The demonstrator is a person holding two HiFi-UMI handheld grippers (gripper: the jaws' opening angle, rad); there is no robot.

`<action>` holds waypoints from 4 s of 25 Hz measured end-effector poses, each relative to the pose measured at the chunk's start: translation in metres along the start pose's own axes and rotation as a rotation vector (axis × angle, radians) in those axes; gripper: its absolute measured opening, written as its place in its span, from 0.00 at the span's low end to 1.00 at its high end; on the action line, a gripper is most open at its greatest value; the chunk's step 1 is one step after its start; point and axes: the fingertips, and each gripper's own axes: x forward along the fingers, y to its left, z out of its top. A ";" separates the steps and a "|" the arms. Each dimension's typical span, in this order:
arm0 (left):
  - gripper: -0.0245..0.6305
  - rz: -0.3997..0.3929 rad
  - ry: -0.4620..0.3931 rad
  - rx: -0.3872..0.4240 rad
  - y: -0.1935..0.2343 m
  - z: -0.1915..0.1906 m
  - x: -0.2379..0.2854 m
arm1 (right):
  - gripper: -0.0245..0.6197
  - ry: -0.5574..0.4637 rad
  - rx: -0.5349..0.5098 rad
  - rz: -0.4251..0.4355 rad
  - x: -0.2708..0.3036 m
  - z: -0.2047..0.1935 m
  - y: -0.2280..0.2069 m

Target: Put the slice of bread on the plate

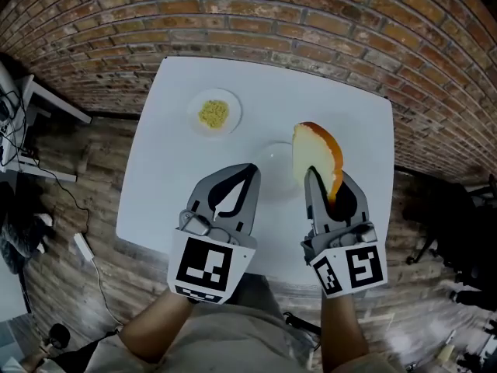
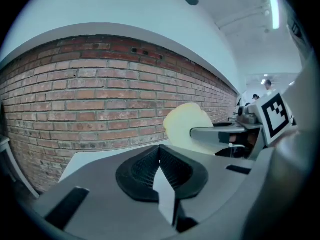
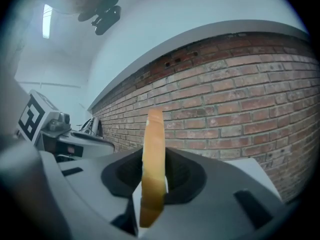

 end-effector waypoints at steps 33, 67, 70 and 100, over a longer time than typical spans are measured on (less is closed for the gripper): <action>0.05 0.013 0.099 -0.014 0.011 -0.035 0.028 | 0.18 0.355 0.357 0.239 0.053 -0.129 0.019; 0.05 0.003 0.130 -0.069 0.021 -0.052 0.039 | 0.55 0.548 0.031 -0.012 0.062 -0.190 -0.025; 0.05 -0.002 0.133 -0.066 0.021 -0.053 0.040 | 0.55 0.538 0.036 -0.026 0.062 -0.189 -0.025; 0.05 -0.102 0.134 -0.065 -0.012 -0.057 0.063 | 0.10 0.331 0.083 -0.095 0.060 -0.120 -0.025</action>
